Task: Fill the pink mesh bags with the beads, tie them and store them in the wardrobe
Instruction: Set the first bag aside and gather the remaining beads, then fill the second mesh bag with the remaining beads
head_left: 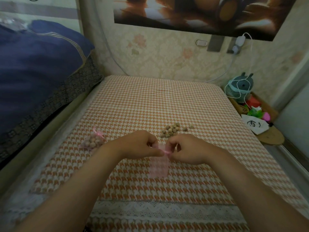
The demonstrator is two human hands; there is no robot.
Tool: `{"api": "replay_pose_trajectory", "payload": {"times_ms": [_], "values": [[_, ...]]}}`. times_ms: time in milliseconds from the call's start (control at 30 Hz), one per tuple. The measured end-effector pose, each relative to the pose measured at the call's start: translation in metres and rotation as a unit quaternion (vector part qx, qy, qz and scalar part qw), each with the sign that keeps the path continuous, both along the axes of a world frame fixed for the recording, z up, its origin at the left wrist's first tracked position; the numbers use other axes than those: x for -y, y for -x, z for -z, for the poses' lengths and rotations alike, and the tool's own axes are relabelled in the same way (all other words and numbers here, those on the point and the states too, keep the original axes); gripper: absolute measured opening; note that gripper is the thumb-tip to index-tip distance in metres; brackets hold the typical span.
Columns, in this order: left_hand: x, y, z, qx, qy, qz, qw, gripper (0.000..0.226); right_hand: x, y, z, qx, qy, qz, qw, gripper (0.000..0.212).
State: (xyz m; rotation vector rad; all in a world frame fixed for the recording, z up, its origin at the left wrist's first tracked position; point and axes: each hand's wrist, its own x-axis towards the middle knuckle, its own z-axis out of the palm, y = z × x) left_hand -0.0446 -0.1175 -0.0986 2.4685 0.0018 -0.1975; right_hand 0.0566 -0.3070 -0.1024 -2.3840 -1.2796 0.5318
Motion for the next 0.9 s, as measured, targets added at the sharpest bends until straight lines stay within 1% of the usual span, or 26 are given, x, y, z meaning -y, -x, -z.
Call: {"api": "replay_pose_trajectory", "payload": {"times_ms": [67, 100, 133, 200, 233, 300, 400, 433, 500, 533, 567, 633, 667, 733, 833, 900], "values": [[-0.002, -0.002, 0.005, 0.026, 0.014, -0.015, 0.999, 0.018, -0.004, 0.000, 0.003, -0.012, -0.019, 0.014, 1.000, 0.007], [-0.005, -0.003, 0.008, 0.038, 0.022, -0.025, 0.999, 0.011, -0.005, -0.001, 0.004, -0.022, -0.033, 0.025, 0.999, 0.011], [-0.009, -0.003, 0.010, 0.046, 0.030, -0.039, 0.998, 0.010, -0.006, -0.001, 0.004, -0.030, -0.046, 0.035, 0.998, 0.019], [-0.018, -0.003, 0.014, 0.044, 0.035, -0.080, 0.995, 0.020, -0.007, -0.001, 0.004, -0.036, -0.062, 0.053, 0.996, 0.037], [-0.023, -0.003, 0.016, 0.039, 0.020, -0.102, 0.994, 0.025, -0.008, -0.002, 0.005, -0.031, -0.067, 0.061, 0.995, 0.042], [-0.034, -0.004, 0.021, 0.013, -0.037, -0.141, 0.989, 0.037, -0.009, -0.004, 0.010, -0.019, -0.067, 0.075, 0.995, 0.044], [-0.044, -0.006, 0.028, -0.012, -0.118, -0.203, 0.972, 0.056, -0.009, -0.010, 0.018, 0.007, -0.068, 0.086, 0.994, 0.031], [-0.042, -0.008, 0.028, 0.001, -0.154, -0.212, 0.965, 0.059, -0.009, -0.011, 0.020, 0.019, -0.070, 0.091, 0.993, 0.028], [-0.031, -0.014, 0.027, 0.064, -0.218, -0.211, 0.951, 0.059, -0.005, -0.016, 0.022, 0.050, -0.071, 0.114, 0.990, 0.028], [-0.023, -0.019, 0.025, 0.105, -0.222, -0.204, 0.948, 0.057, -0.003, -0.019, 0.023, 0.069, -0.071, 0.130, 0.987, 0.030], [-0.014, -0.024, 0.024, 0.139, -0.207, -0.194, 0.949, 0.056, 0.001, -0.023, 0.024, 0.085, -0.072, 0.146, 0.983, 0.032], [0.005, -0.037, 0.026, 0.171, -0.153, -0.168, 0.959, 0.055, 0.008, -0.033, 0.029, 0.105, -0.074, 0.173, 0.976, 0.038], [0.015, -0.043, 0.028, 0.166, -0.129, -0.155, 0.965, 0.057, 0.012, -0.039, 0.032, 0.108, -0.070, 0.188, 0.974, 0.043], [0.031, -0.055, 0.036, 0.128, -0.103, -0.132, 0.978, 0.063, 0.018, -0.050, 0.039, 0.109, -0.054, 0.216, 0.969, 0.048], [0.042, -0.074, 0.048, 0.073, -0.109, -0.113, 0.985, 0.073, 0.021, -0.064, 0.051, 0.108, -0.029, 0.218, 0.970, 0.052], [0.042, -0.087, 0.056, 0.054, -0.111, -0.107, 0.987, 0.081, 0.019, -0.076, 0.059, 0.095, -0.016, 0.214, 0.972, 0.067]]}}
